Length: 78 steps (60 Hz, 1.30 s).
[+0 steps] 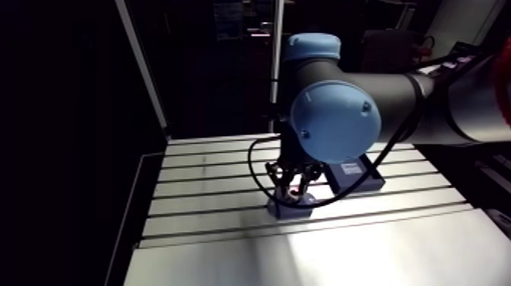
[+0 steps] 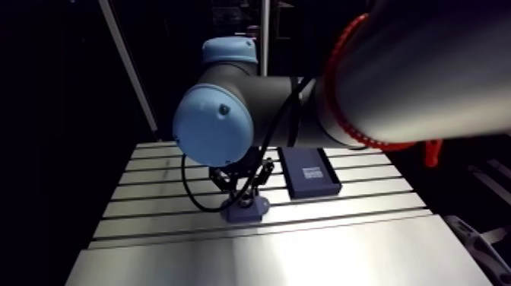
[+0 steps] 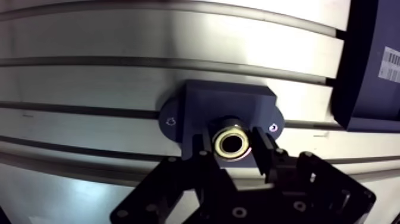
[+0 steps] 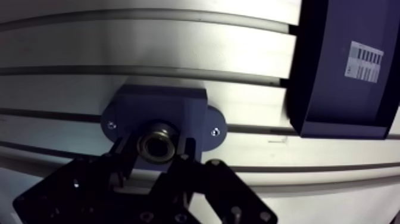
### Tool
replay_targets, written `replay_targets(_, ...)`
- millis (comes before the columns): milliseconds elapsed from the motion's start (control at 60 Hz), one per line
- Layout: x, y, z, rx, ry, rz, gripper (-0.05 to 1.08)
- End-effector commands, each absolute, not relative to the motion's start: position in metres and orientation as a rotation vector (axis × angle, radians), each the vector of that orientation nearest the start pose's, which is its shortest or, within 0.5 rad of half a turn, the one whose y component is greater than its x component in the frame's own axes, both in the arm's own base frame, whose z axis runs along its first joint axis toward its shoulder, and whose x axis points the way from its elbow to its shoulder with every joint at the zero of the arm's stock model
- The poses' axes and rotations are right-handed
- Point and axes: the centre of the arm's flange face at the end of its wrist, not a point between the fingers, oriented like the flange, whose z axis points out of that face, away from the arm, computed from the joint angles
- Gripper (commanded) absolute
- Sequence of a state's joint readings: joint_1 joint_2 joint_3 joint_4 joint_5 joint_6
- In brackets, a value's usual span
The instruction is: Pick up the bearing and press it into the housing until flush.
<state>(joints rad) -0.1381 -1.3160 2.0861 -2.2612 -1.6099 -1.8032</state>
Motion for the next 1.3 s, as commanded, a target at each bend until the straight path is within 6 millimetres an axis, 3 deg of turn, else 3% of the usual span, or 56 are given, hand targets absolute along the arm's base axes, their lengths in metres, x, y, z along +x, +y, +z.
replay_targets(17, -0.4934, -0.0621, 0.1925, -0.146, 3.053, 0.036, 0.69)
replay_targets(1300, -0.492, -0.0623, 0.1849, -0.148, 3.036, 0.031, 0.69)
